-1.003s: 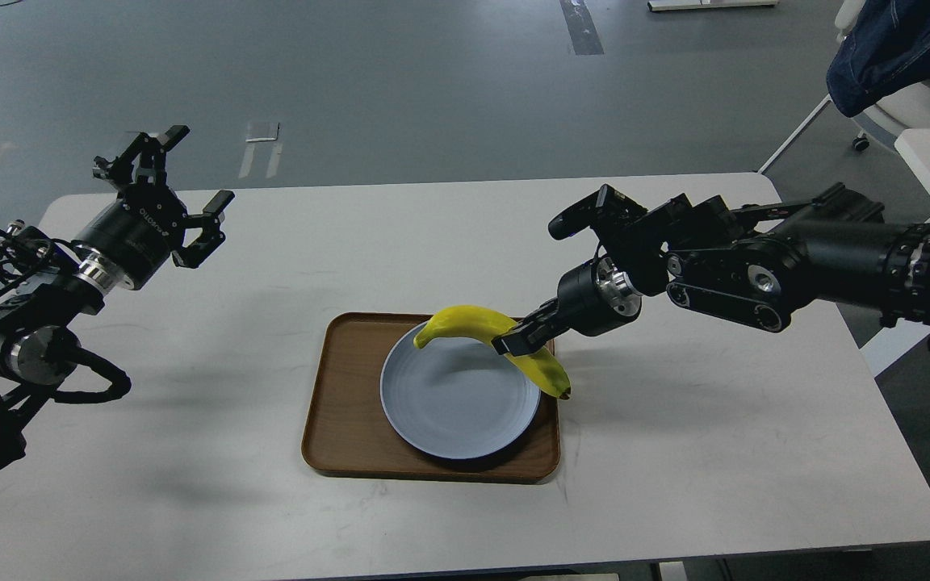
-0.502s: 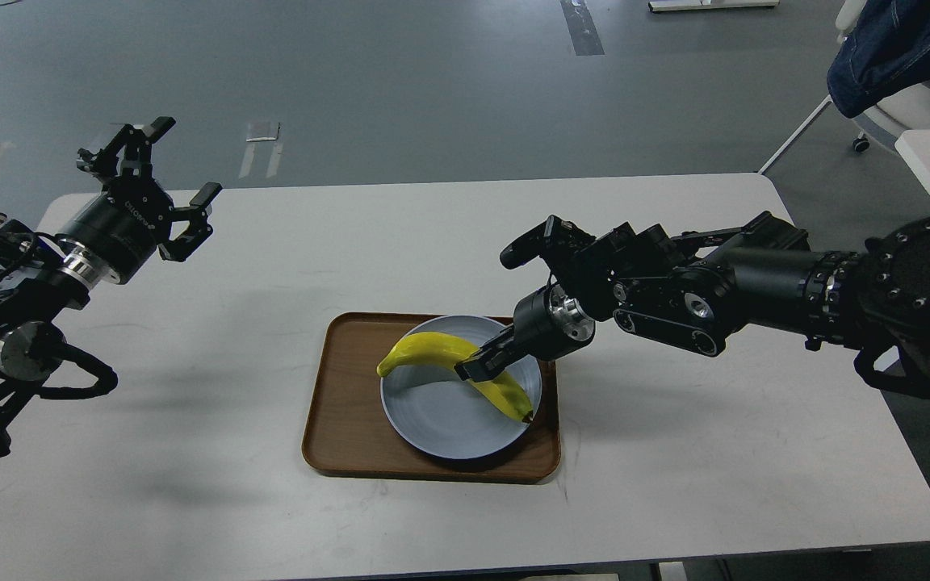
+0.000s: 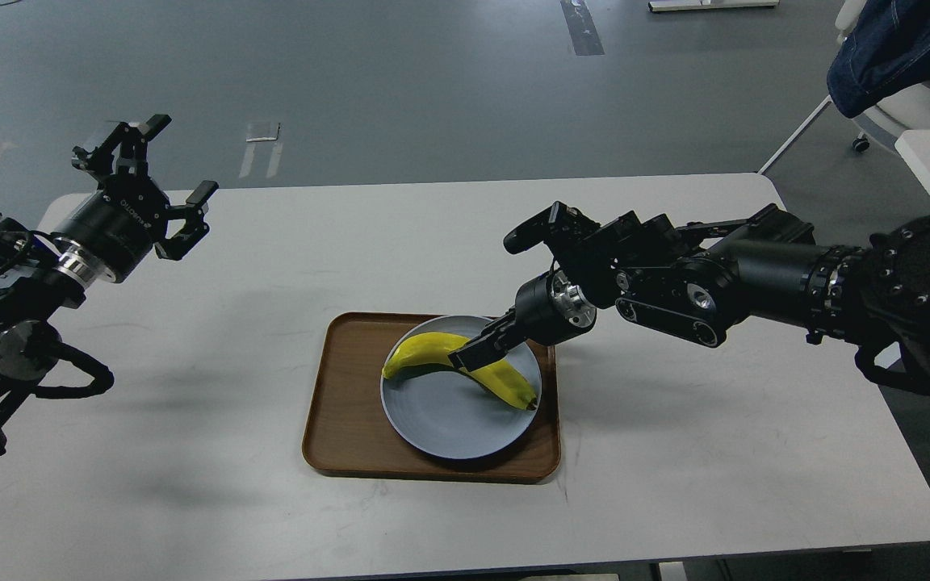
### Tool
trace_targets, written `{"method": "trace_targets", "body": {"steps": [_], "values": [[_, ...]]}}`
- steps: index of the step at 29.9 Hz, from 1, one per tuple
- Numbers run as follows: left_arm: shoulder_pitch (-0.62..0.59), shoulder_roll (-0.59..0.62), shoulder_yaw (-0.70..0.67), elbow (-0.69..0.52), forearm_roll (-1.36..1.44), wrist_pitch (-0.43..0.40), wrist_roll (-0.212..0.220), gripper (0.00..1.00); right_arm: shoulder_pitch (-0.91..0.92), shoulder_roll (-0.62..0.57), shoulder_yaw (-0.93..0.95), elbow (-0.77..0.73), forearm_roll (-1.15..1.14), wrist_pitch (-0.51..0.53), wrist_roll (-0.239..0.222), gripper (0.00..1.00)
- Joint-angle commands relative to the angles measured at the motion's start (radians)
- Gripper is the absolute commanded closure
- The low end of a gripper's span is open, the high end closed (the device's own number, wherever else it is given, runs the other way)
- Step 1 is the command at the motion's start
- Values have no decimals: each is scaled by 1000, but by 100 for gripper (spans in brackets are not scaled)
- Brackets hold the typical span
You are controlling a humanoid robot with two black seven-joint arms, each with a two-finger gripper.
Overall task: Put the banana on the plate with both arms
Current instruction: 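Raise the right gripper away from the plate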
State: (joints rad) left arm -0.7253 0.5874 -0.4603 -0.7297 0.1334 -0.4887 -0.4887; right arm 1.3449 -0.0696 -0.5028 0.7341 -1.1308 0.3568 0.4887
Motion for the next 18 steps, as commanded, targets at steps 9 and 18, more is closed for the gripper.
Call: {"method": "trace_targets", "body": {"steps": [9,18], "values": [[0,5,2,-2,0,0,0,2,-2,-317,300,-111,247,-1,0,0],[6,-11,3,-1,2,0,0,2,-317,-424,676,-90,690,7,0,0]]}}
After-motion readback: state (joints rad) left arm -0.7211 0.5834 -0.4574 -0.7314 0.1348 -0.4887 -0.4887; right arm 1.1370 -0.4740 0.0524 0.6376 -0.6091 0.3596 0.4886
